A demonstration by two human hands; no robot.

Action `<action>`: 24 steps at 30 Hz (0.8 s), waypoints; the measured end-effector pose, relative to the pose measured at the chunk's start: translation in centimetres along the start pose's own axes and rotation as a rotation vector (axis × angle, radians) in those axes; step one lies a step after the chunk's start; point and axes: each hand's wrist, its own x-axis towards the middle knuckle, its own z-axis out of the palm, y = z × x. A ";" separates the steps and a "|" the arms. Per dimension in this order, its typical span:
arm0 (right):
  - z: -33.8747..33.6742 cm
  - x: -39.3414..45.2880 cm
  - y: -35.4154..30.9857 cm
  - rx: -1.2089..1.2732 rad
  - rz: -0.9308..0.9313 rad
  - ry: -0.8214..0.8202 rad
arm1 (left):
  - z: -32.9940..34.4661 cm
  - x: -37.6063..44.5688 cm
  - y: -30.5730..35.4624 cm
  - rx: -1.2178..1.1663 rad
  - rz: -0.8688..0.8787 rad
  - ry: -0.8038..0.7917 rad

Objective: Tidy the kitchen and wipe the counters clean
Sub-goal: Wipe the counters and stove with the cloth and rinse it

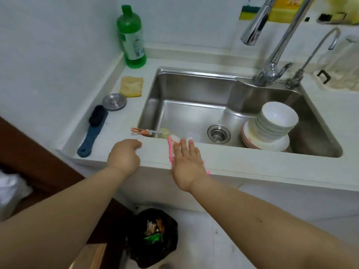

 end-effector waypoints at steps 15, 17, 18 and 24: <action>0.0 3.0 -6.6 0.032 -0.461 -0.154 | -2.1 2.0 -4.4 -0.067 -0.153 0.073; -1.0 1.7 -3.5 0.104 -0.418 -0.172 | -2.2 2.3 -3.6 -0.083 -0.166 0.097; -1.6 0.7 -1.7 0.142 -0.371 -0.181 | -2.2 2.5 -2.8 -0.087 -0.165 0.095; -4.4 -4.3 7.4 0.241 -0.034 -0.169 | -0.9 3.1 2.8 -0.133 -0.058 -0.075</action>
